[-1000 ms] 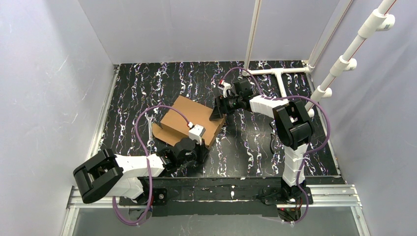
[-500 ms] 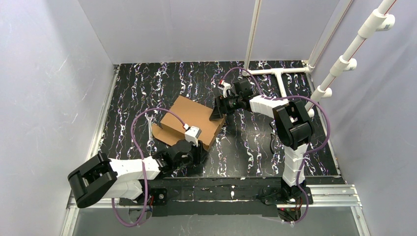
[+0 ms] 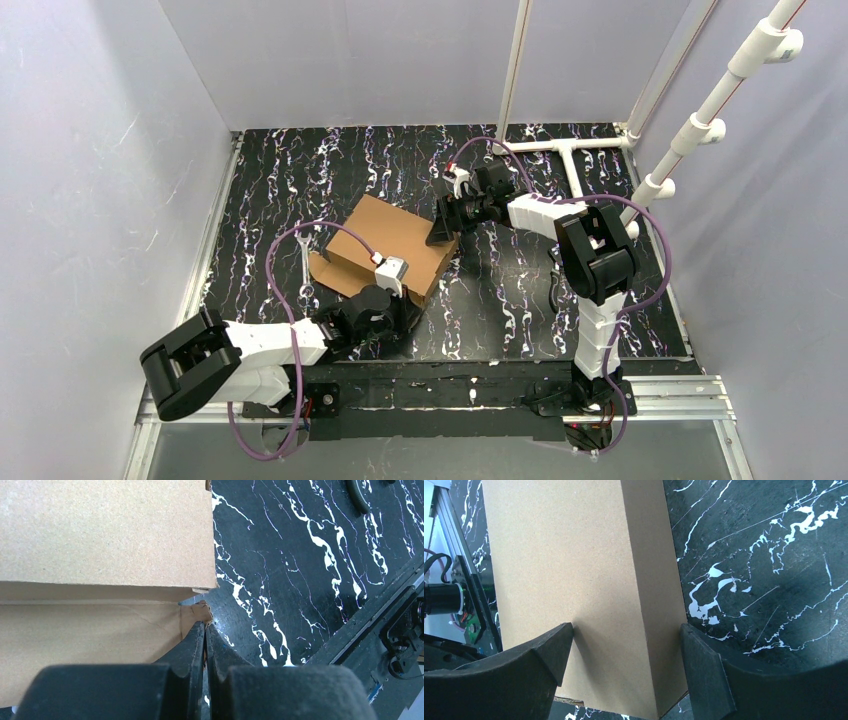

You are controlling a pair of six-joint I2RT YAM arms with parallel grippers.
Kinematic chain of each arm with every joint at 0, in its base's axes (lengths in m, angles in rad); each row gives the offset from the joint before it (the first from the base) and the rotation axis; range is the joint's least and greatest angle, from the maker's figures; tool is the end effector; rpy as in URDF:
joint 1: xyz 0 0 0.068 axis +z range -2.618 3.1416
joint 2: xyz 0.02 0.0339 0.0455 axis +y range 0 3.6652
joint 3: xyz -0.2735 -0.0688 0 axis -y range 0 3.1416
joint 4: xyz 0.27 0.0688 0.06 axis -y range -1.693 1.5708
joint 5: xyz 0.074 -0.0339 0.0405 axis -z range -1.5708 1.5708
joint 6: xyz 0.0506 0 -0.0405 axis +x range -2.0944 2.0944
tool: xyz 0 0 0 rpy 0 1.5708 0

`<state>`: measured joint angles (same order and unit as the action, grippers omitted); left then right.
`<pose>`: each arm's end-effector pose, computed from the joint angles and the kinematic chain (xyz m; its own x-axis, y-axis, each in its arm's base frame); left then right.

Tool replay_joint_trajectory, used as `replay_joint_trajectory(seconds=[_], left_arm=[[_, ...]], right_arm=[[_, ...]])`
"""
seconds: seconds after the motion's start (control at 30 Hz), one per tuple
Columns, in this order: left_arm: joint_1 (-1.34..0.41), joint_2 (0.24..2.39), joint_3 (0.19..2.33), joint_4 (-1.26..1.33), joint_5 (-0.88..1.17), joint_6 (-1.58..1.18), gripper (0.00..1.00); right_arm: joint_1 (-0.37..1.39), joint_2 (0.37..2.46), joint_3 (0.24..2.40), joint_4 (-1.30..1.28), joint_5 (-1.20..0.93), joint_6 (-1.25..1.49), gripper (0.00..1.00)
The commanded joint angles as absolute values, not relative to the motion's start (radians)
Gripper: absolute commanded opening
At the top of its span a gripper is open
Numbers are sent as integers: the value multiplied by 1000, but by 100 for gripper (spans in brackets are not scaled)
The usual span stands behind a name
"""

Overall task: Fold the paper box
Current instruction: Close the paper box at the center of the board.

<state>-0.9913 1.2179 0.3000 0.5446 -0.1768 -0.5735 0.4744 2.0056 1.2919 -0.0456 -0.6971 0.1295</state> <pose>0.1457 -0.2064 0.1470 -0.5660 -0.1105 -0.8170 0.5082 0.7335 -0.4513 0.3947 0.2392 0.1525 -0.7060 -0.2512 -0.6622 -0.6790 0.5060 0.5319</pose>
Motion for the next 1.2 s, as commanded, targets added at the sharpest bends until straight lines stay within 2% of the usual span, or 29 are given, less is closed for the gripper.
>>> replay_joint_trajectory(seconds=[0.0, 0.6, 1.17], left_arm=[[-991, 1212, 317, 511, -213, -578, 0], [-999, 1224, 471, 258, -252, -469, 0], [-999, 1258, 537, 202, -278, -477, 0]], right_arm=[[486, 2035, 1272, -77, -699, 135, 85], [489, 2037, 1270, -74, -698, 138, 85], [492, 2037, 1270, -74, -699, 141, 85]])
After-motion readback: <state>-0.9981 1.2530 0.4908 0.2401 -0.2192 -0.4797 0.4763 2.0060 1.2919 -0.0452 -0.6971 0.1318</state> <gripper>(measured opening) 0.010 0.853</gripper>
